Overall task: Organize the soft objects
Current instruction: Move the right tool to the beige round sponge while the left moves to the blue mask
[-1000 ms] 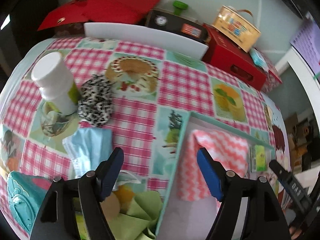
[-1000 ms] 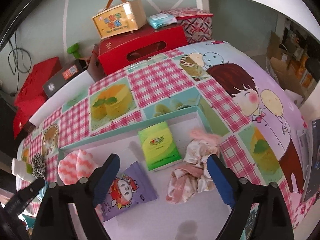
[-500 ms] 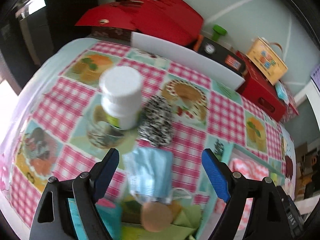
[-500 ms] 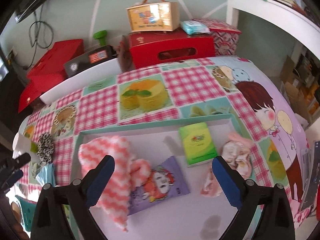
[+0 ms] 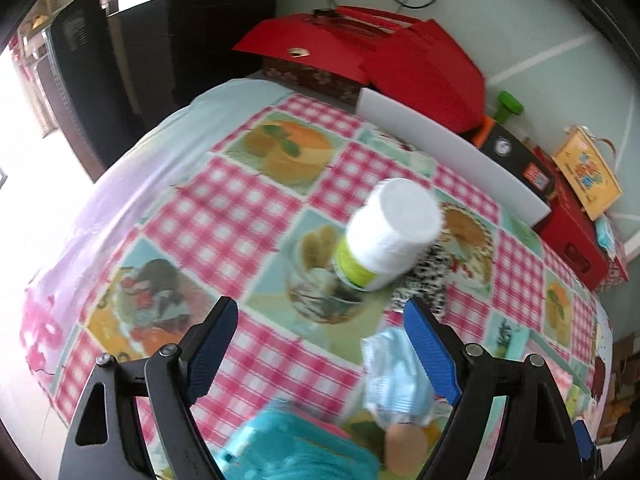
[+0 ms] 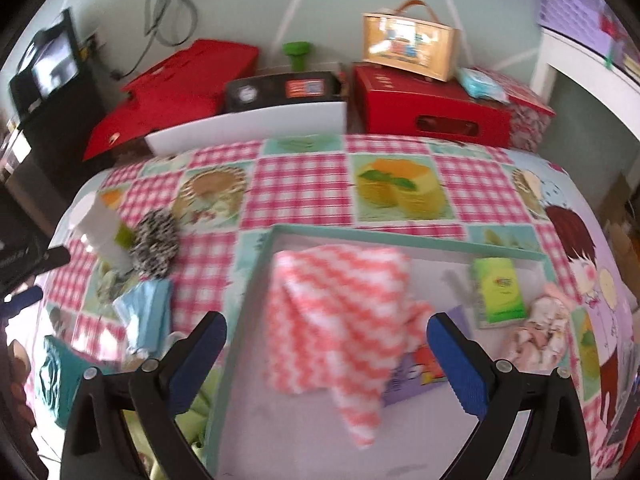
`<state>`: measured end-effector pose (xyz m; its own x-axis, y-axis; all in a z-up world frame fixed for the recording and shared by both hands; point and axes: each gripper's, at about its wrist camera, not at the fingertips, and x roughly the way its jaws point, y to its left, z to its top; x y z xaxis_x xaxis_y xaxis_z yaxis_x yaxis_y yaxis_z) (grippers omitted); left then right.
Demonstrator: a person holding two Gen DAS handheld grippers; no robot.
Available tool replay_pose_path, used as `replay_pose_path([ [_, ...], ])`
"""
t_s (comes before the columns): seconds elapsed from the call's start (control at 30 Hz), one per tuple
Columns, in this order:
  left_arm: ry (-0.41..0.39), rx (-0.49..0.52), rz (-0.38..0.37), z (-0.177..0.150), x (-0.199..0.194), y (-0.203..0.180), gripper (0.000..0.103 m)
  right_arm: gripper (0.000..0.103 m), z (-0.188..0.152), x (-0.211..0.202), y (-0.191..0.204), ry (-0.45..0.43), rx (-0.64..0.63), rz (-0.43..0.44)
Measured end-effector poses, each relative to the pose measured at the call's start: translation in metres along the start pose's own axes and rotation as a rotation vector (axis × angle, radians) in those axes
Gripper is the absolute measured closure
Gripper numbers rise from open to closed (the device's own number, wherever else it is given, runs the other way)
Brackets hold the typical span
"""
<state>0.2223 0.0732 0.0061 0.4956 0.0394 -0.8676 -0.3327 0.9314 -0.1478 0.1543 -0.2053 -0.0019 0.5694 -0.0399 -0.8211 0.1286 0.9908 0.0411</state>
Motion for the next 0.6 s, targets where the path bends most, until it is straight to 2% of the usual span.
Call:
replay_pose_path([
  [0.2,0.019,-0.007,0.042,0.001,0.006,0.018,0.018,0.001,-0.007,0.003,0.03,0.009,-0.078,0.033],
  [0.37,0.053,-0.019,0.038,0.0,0.014,0.027,0.018,0.001,-0.011,0.007,0.045,0.014,-0.113,0.055],
  [0.6,0.098,-0.016,0.033,-0.002,0.022,0.033,0.018,0.001,-0.01,0.015,0.051,0.035,-0.11,0.132],
])
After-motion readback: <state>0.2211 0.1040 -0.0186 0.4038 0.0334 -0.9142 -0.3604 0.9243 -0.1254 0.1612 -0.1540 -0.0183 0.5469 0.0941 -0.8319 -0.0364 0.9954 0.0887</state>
